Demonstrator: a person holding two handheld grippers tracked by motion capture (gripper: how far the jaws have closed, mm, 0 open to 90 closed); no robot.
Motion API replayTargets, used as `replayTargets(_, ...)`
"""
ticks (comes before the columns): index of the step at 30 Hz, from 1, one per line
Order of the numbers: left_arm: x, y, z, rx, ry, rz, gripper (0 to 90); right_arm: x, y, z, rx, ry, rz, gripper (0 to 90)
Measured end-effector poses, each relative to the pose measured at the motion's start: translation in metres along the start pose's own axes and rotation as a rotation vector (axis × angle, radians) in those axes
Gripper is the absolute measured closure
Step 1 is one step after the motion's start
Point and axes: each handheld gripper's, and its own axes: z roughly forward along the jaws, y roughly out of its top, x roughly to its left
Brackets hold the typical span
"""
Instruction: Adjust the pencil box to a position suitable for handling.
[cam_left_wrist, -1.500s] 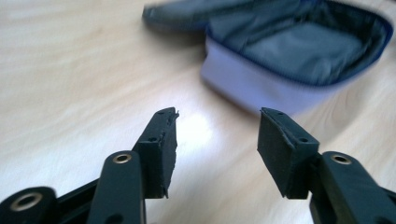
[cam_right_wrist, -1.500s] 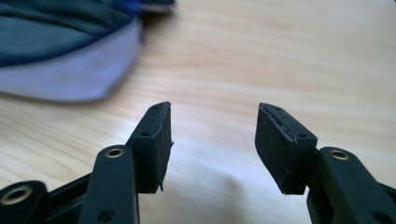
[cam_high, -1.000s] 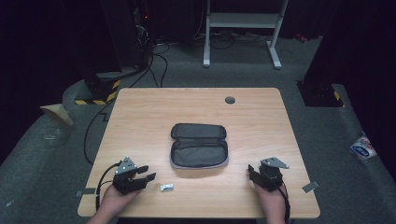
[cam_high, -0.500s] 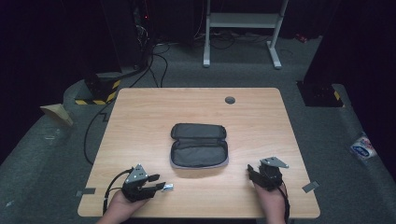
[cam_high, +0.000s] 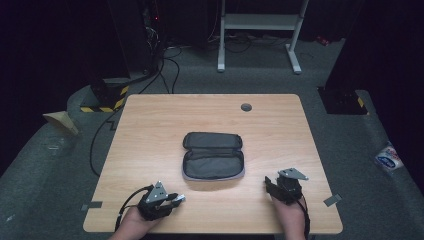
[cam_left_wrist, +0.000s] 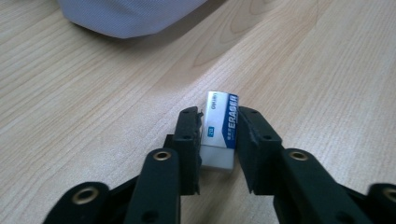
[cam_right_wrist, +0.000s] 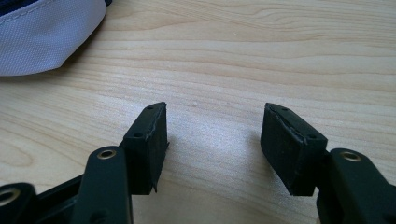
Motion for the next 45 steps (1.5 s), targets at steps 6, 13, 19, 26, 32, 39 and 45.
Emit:
replayTargets(6, 0.007, -0.001, -0.001, -0.007, 0.029, -0.019, 72.3, 0.0, 0.0, 0.0, -0.002, 0.003, -0.008, 40.9)
replayTargets(13, 0.013, -0.004, -0.003, -0.012, 0.057, -0.034, 72.4, 0.001, 0.0, 0.0, 0.0, 0.0, -0.01, 40.9)
replayTargets(19, 0.022, -0.007, -0.007, -0.018, 0.102, -0.067, 72.4, 0.002, 0.0, 0.0, 0.001, -0.003, -0.013, 40.9)
replayTargets(26, 0.03, -0.009, -0.008, -0.021, 0.137, -0.097, 72.4, 0.002, 0.0, 0.0, 0.001, -0.004, -0.014, 40.9)
replayTargets(32, 0.039, -0.013, -0.012, -0.019, 0.192, -0.127, 72.3, 0.002, 0.0, 0.0, 0.002, -0.005, -0.018, 40.9)
replayTargets(39, 0.049, -0.014, -0.013, -0.018, 0.243, -0.154, 63.0, 0.002, 0.0, 0.0, 0.002, -0.005, -0.017, 40.8)
replayTargets(45, 0.049, -0.015, -0.01, -0.032, 0.244, -0.178, 50.9, 0.002, 0.0, 0.0, 0.001, -0.009, -0.014, 40.6)
